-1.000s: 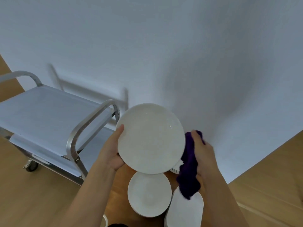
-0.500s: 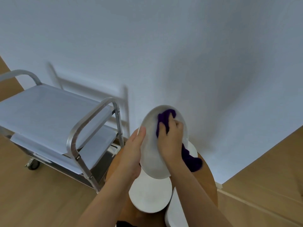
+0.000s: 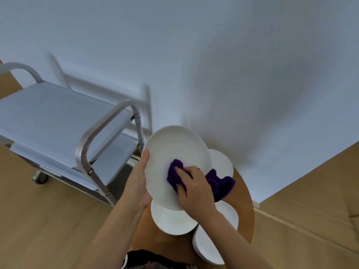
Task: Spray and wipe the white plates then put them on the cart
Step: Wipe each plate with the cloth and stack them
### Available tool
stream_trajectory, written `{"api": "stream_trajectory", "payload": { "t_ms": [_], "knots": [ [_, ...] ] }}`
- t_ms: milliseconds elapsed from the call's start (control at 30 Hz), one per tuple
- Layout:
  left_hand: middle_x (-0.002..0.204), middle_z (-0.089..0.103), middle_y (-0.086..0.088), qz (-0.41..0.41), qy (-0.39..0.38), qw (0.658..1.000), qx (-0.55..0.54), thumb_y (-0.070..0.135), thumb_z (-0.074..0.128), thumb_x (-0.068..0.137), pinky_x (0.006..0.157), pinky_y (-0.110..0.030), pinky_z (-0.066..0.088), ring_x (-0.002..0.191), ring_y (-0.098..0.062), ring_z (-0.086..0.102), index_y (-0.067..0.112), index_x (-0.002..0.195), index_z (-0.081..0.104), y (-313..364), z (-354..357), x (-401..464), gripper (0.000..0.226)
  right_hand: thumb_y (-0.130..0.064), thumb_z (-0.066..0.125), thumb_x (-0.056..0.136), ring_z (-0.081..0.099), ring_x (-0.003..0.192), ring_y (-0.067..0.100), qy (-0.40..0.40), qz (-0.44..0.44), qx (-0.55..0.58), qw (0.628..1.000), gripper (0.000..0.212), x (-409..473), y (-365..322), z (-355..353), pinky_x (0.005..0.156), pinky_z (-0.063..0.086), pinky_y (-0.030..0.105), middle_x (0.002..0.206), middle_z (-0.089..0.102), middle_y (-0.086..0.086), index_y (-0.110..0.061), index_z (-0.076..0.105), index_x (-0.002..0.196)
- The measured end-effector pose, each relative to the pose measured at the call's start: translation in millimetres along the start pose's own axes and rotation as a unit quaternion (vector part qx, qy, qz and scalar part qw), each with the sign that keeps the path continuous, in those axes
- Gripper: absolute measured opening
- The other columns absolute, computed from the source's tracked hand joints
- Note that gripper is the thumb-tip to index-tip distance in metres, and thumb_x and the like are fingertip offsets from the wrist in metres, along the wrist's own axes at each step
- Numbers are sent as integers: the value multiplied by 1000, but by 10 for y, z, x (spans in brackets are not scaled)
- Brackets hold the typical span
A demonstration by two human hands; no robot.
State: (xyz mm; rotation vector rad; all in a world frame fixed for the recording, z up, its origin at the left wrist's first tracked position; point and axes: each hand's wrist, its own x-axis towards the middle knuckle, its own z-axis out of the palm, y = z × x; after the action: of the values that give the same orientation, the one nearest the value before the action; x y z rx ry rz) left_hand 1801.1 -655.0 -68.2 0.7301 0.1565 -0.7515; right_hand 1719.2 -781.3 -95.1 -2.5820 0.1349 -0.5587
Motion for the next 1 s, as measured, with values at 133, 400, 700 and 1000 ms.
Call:
{"api": "stream_trajectory", "payload": {
  "t_ms": [133, 400, 700, 1000],
  "knots": [
    [112, 70, -13, -19, 48, 996, 71, 47, 45, 90, 72, -37, 56, 99, -27, 69, 16, 120, 63, -285, -177, -11, 46, -14, 53, 92, 54, 101, 30, -12, 118, -28, 993, 38, 61, 366, 88, 82, 50, 36, 114, 56, 16, -6, 55, 129],
    [116, 68, -13, -87, 139, 975, 154, 48, 41, 95, 98, -50, 48, 108, -32, 64, 22, 125, 58, -643, -576, 85, 43, -21, 48, 96, 53, 103, 17, -74, 244, 60, 965, 33, -210, 694, 412, 88, 49, 28, 116, 57, 5, -14, 52, 128],
    [127, 60, -15, -96, 224, 965, 98, 46, 45, 97, 101, -57, 42, 118, -38, 56, 20, 128, 56, -1080, -1072, 387, 42, -27, 61, 88, 50, 76, 5, -96, 366, 98, 921, 17, -427, 1003, 419, 61, 33, 9, 98, 52, -2, -17, 61, 102],
    [114, 66, -4, -124, 318, 937, 75, 54, 41, 95, 75, -43, 58, 103, -27, 64, 35, 116, 57, -1377, -1204, 718, 32, -27, 62, 89, 53, 87, 8, -72, 386, 137, 909, 25, -405, 1110, 296, 69, 43, 11, 104, 56, -4, -15, 60, 111]
  ]
}}
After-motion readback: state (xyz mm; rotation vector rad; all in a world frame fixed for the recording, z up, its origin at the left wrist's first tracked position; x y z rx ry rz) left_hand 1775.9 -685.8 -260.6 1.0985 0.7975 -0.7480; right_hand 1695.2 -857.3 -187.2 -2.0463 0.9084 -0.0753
